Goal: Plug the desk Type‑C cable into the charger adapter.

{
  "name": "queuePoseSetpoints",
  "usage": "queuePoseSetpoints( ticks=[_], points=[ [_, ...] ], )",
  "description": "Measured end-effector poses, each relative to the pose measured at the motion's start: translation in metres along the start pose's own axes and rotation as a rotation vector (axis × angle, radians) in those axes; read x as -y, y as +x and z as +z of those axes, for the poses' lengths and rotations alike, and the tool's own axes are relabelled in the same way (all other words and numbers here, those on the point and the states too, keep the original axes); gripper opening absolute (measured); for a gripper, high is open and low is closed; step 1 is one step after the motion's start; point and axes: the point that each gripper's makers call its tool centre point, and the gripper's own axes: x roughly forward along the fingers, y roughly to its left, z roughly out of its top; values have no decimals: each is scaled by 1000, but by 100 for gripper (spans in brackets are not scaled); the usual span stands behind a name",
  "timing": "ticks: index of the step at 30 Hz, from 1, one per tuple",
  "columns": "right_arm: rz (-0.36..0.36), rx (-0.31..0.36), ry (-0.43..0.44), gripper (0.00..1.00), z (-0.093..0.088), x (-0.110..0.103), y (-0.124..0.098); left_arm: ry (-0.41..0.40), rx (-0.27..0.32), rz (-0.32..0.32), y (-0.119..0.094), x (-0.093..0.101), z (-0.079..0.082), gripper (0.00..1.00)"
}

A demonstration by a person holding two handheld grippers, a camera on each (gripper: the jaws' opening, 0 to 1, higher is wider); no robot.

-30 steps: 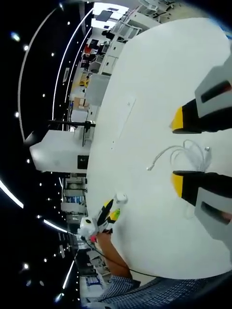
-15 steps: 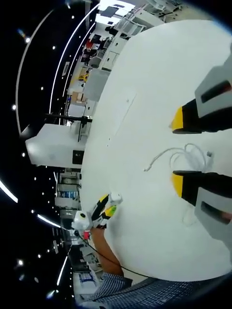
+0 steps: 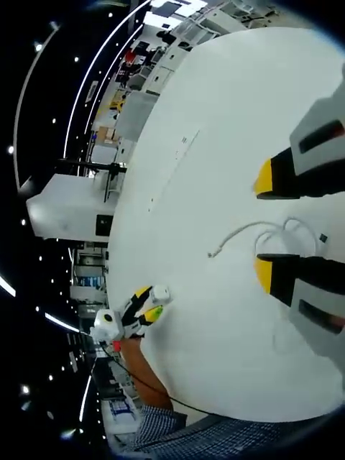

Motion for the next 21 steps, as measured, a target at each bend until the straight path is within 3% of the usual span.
queuePoseSetpoints(
  ticks=[13, 14, 21],
  points=[
    [38, -15, -17, 32, 1, 0, 4, 47, -25, -57, 10, 6, -3, 34],
    [44, -14, -18, 32, 2, 1, 4, 39, -30, -70, 10, -6, -5, 33],
    [80, -13, -34, 32, 7, -2, 7, 33, -9, -119, 10, -18, -2, 34]
  ],
)
